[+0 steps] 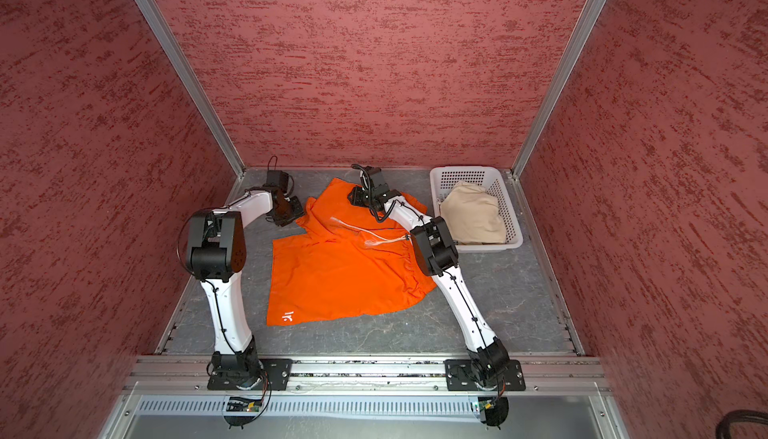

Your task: Fold and stack the shorts

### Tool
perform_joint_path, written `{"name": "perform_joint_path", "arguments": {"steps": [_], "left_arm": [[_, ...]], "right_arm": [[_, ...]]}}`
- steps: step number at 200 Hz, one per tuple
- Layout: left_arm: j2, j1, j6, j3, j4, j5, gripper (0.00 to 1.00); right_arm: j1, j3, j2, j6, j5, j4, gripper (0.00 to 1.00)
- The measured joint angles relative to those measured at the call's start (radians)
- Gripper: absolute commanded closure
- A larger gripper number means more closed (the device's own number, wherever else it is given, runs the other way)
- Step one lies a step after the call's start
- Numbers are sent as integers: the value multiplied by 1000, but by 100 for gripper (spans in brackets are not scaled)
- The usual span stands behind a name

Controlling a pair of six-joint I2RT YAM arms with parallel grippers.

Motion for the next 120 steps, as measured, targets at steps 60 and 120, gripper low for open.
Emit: {"name": "perform_joint_path", "arguments": {"steps": [60,120], "left_arm": [[14,10,14,6,0,-6,77],[18,17,15,7,-6,-6,100]], "right_arm": [[-1,31,12,0,5,-45,60],[-7,114,51,0,29,-117,67]]}}
